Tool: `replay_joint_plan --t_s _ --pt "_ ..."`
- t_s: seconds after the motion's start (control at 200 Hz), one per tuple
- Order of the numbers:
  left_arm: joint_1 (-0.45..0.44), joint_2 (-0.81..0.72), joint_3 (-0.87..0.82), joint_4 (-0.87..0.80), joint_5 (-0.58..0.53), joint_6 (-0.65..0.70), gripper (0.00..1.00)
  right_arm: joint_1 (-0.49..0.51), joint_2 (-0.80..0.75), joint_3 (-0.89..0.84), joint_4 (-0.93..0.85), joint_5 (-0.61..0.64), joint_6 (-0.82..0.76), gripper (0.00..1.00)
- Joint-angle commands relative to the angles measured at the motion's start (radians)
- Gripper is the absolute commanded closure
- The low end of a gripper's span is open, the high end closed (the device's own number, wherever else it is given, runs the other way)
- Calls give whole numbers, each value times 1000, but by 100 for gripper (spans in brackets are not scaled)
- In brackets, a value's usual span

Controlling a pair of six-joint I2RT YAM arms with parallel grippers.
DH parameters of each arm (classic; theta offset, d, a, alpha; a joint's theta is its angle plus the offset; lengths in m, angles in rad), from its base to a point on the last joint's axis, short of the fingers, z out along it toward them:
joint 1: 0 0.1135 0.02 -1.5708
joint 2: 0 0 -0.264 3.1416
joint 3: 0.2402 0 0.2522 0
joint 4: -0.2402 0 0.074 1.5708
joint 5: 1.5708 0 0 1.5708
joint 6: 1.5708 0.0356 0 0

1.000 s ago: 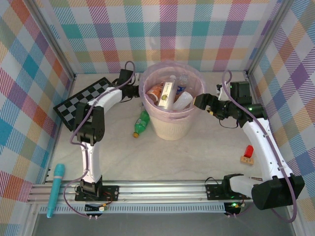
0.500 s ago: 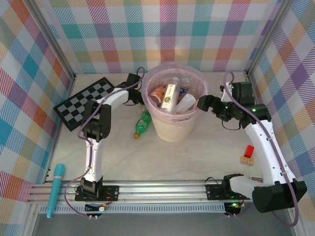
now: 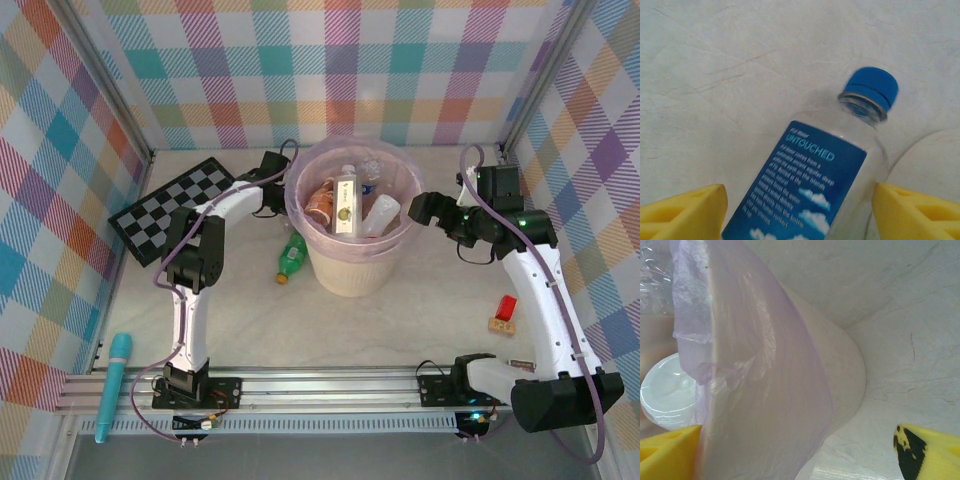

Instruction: Put the plastic bottles in the bin

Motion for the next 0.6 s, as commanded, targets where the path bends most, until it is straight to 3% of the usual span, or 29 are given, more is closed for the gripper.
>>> replay_joint_plan --t_s 0.0,0.255,0.595 --pt "9 21 -48 -78 -121 -93 31 -7 -6 -15 -42 2 -7 6" --pt "50 2 -99 -41 -175 -257 39 -7 -10 -16 -36 -14 -21 5" --pt "109 -83 -199 23 -149 -315 50 -7 2 -29 -5 -57 -26 5"
